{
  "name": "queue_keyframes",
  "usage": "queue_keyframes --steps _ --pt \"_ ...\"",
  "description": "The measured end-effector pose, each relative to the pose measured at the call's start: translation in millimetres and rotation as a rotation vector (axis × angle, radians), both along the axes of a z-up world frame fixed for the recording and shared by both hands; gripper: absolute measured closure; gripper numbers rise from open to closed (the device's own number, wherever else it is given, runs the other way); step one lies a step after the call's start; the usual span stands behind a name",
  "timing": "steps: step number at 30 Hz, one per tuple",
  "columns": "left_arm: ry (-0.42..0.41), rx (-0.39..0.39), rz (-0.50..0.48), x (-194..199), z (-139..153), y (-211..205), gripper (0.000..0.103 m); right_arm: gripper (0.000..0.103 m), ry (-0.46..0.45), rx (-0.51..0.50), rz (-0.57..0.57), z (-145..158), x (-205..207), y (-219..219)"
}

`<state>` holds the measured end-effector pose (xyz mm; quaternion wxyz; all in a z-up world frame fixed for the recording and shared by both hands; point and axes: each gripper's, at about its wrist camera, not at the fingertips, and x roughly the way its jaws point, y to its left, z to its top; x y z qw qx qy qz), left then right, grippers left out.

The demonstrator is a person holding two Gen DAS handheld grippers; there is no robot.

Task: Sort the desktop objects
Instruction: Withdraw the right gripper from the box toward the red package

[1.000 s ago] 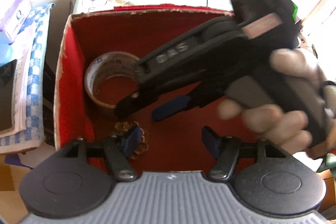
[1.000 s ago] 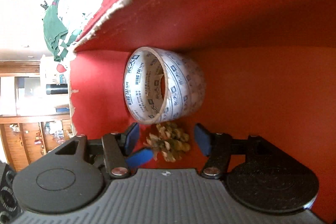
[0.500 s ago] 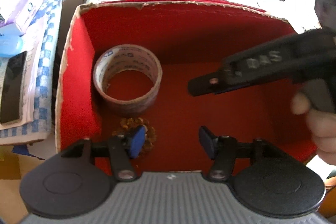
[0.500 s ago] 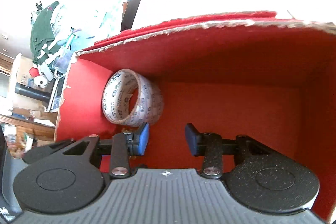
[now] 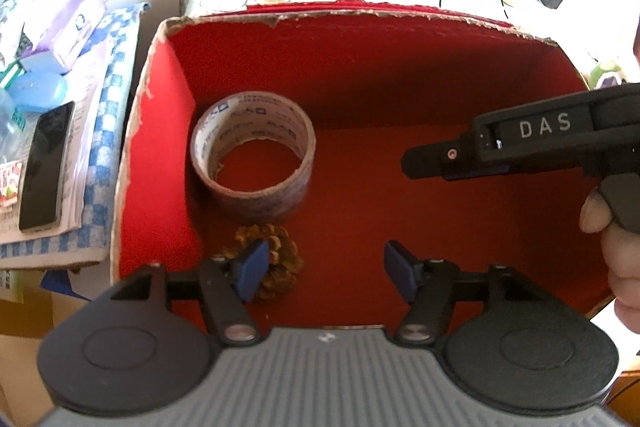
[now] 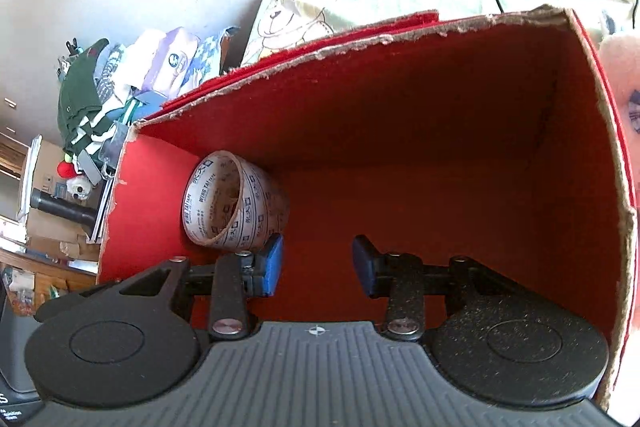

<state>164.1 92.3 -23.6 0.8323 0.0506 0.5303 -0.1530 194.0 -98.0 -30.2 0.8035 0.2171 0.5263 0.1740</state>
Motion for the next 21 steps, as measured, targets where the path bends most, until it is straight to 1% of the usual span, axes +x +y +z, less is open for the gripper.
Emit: queue_keyframes --steps 4,11,14,16,19,21 --pt "-0.019 0.029 0.027 -5 3 -4 0.036 0.061 -0.032 -0.011 0.003 5 0 7" --pt "-0.083 0.068 0.087 -16 18 -10 0.033 0.06 -0.108 0.012 -0.01 9 -6 8" --pt "-0.121 0.093 0.112 -21 25 -14 0.032 0.061 -0.168 -0.006 -0.012 16 -15 6" --pt "-0.149 0.108 0.124 -26 30 -16 0.03 0.062 -0.197 -0.016 -0.014 20 -21 6" --pt "-0.175 0.125 0.141 -34 34 -19 0.03 0.065 -0.196 0.019 -0.006 21 -30 2" --pt "-0.186 0.135 0.153 -38 37 -21 0.03 0.066 -0.211 0.026 -0.004 23 -36 0"
